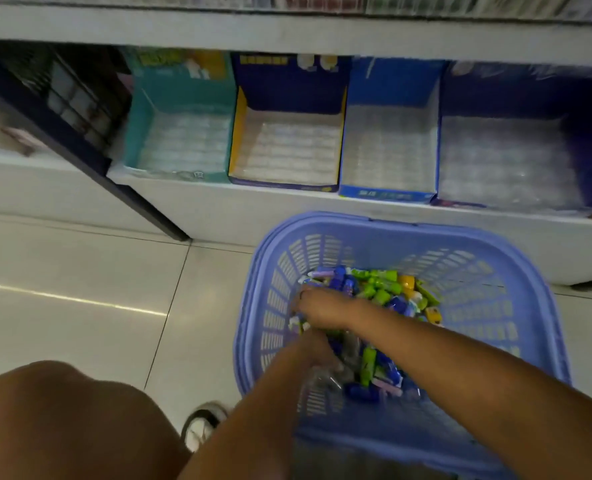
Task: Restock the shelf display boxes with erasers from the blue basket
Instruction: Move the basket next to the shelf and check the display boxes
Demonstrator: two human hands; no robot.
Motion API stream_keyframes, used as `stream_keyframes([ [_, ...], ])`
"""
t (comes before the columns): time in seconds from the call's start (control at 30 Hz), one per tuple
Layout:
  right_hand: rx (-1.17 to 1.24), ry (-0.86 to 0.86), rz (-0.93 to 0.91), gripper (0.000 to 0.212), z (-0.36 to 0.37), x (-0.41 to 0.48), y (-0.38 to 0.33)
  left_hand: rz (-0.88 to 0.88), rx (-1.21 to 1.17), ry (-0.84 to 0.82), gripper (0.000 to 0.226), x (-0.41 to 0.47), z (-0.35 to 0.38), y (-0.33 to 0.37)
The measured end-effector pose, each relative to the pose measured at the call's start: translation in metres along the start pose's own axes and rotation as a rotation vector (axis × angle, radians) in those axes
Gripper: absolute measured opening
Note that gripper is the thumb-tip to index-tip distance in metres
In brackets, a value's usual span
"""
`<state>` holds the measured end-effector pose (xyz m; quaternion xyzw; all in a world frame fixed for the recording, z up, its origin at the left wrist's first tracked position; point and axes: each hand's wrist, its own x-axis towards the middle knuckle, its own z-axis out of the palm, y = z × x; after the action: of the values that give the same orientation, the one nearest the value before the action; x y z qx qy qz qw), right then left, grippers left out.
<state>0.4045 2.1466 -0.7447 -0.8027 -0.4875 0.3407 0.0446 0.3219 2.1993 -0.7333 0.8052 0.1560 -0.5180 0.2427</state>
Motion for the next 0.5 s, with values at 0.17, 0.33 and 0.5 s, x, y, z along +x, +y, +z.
stream_keyframes([
  [0.17, -0.133, -0.344, -0.036, 0.046, 0.011, 0.017, -0.018, 0.107, 0.26, -0.145, 0.066, -0.006, 0.012, -0.005],
  [0.33, -0.423, -0.32, -0.037, 0.053, 0.025, 0.011, -0.006, 0.111, 0.201, -0.196, 0.062, 0.005, 0.009, -0.013],
  [0.5, -0.495, -0.223, -0.017, 0.05, 0.024, 0.0, 0.012, 0.149, 0.38, -0.213, 0.051, 0.006, 0.01, -0.013],
])
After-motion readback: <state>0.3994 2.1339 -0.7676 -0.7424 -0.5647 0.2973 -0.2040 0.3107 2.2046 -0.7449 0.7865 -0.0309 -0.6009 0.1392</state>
